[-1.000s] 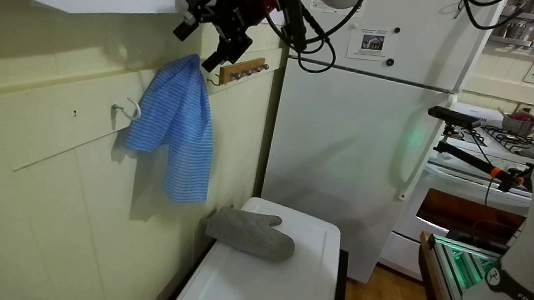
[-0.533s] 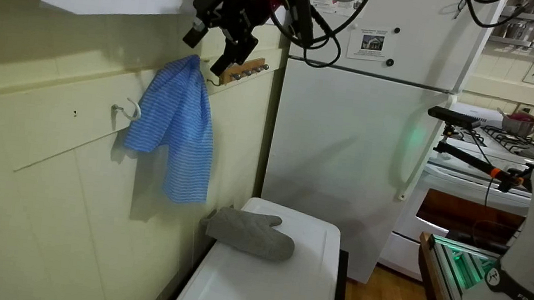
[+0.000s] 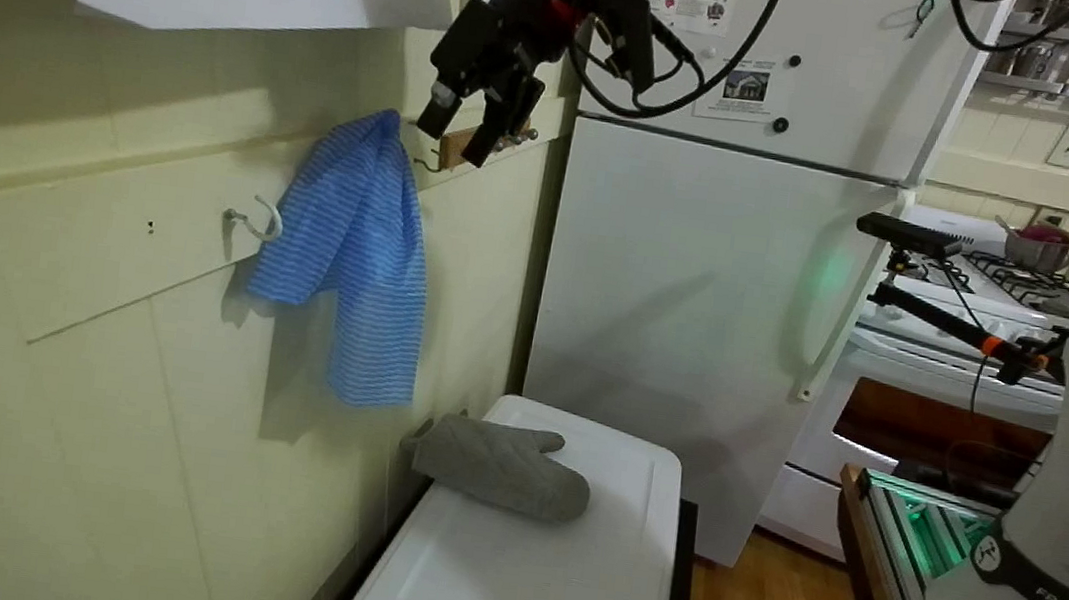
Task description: Hang the blue rag on the second hook
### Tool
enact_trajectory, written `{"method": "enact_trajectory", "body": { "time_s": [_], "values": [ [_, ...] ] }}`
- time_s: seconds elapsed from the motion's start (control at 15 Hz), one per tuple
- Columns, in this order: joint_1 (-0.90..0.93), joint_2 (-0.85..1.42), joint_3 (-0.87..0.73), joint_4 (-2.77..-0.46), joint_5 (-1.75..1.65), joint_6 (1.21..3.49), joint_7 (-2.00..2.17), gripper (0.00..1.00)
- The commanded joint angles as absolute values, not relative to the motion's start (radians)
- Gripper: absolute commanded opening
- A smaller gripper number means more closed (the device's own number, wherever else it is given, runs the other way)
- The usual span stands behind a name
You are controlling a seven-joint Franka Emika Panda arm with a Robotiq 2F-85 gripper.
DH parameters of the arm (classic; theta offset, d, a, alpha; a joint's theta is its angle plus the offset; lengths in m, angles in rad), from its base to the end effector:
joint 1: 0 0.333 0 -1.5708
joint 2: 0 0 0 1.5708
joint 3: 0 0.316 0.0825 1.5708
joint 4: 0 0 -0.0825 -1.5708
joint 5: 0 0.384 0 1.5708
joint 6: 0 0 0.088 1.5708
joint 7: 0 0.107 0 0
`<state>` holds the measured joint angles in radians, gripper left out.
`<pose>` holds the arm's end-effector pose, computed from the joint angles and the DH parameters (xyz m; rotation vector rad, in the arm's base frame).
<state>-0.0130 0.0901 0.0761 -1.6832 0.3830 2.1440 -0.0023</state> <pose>0.6226 0.0532 0.5793 -2.7228 0.1160 -0.4940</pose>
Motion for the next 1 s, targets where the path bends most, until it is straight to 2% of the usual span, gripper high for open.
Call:
{"method": "enact_trajectory", "body": {
  "time_s": [0.0,0.93],
  "values": [
    [0.002,0.000,0.061,-1.802,0.320,2.144,-0.044,1.00],
    [0.011,-0.251,0.015,-2.101,0.305,2.284,-0.265,1.00]
  ]
}}
